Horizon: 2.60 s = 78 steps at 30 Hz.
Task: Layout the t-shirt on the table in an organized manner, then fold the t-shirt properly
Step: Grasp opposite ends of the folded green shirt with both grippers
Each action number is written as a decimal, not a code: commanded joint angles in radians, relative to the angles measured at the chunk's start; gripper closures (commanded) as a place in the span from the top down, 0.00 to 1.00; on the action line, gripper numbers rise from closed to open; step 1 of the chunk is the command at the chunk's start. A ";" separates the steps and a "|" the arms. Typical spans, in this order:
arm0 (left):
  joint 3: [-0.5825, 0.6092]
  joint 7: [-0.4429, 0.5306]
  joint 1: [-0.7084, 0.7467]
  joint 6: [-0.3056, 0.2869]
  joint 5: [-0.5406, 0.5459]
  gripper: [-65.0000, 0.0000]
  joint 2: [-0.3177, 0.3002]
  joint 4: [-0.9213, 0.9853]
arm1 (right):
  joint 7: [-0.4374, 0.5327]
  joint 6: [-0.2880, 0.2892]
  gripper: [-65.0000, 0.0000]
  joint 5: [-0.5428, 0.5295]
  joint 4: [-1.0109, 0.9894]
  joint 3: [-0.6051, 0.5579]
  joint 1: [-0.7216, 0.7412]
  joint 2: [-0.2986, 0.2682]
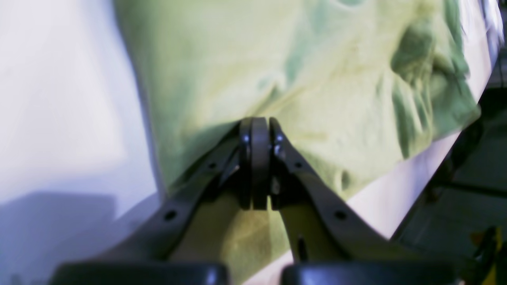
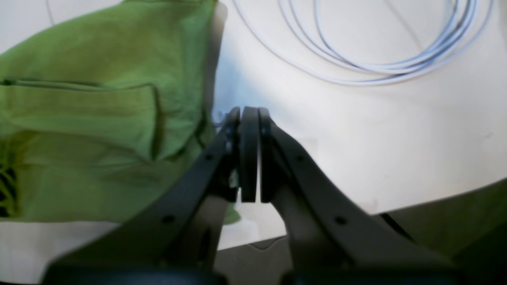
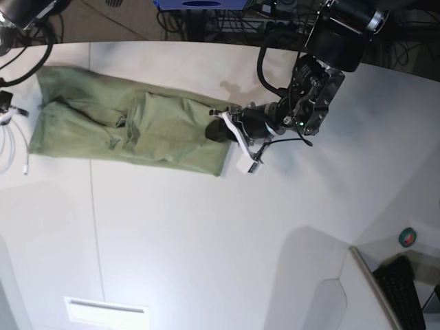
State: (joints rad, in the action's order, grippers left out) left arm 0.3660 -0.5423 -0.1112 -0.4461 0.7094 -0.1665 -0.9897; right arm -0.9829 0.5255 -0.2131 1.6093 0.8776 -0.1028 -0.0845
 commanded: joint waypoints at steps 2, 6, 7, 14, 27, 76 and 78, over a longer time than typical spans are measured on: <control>0.001 -0.012 0.001 0.011 -0.012 0.00 -0.012 -0.001 | -0.018 0.005 0.00 -0.010 0.015 0.004 0.019 -0.018; 0.000 -0.009 0.032 0.011 -0.012 0.00 -0.051 -0.004 | -0.107 0.005 0.20 -0.147 0.015 0.004 0.013 -0.018; 0.000 -0.009 0.034 0.011 -0.012 0.00 -0.058 -0.007 | -0.133 0.005 0.27 -0.199 0.015 0.005 0.012 -0.022; -0.104 -0.011 0.041 0.008 -0.007 0.00 -0.086 -0.008 | -0.205 0.005 0.73 -0.408 -0.114 -0.001 0.030 -0.047; -0.183 -0.015 0.081 0.005 -0.006 0.00 -0.106 -0.242 | -0.267 0.046 0.73 -0.418 -0.343 -0.004 0.091 -0.067; -0.411 -0.011 0.164 0.005 -0.412 0.00 0.043 -0.240 | -0.301 0.155 0.73 -0.418 -0.582 -0.137 0.173 -0.037; -0.411 -0.011 0.164 0.005 -0.412 0.00 0.043 -0.240 | -0.278 0.155 0.73 -0.418 -0.582 -0.133 0.174 -0.037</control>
State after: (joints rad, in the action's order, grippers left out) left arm -0.0444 -0.5568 0.0612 -0.4412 0.2924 -0.1196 -1.2148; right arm -1.2560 0.6807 -0.6727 1.0210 0.7425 0.0685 -0.1120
